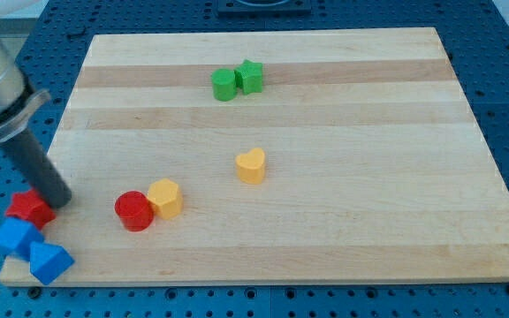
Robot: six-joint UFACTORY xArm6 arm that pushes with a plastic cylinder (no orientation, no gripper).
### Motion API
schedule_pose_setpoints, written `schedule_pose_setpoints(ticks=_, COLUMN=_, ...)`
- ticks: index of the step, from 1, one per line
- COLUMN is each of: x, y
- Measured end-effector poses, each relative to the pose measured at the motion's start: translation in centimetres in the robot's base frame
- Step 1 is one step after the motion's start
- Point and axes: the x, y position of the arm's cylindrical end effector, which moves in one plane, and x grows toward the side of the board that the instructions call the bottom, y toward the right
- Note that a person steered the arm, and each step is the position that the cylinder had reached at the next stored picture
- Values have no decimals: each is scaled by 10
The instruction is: Push yellow heart towards bottom center
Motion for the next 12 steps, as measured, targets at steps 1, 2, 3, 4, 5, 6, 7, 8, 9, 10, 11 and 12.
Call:
schedule_pose_setpoints(ticks=1, x=-1, y=0)
schedule_pose_setpoints(ticks=2, x=-47, y=35)
schedule_pose_setpoints(ticks=3, x=-74, y=73)
schedule_pose_setpoints(ticks=4, x=-98, y=126)
schedule_pose_setpoints(ticks=5, x=-93, y=181)
schedule_pose_setpoints(ticks=6, x=-84, y=209)
schedule_pose_setpoints(ticks=7, x=-106, y=250)
schedule_pose_setpoints(ticks=8, x=-111, y=304)
schedule_pose_setpoints(ticks=9, x=-97, y=321)
schedule_pose_setpoints(ticks=10, x=-73, y=312)
schedule_pose_setpoints(ticks=11, x=-65, y=304)
schedule_pose_setpoints(ticks=12, x=-72, y=300)
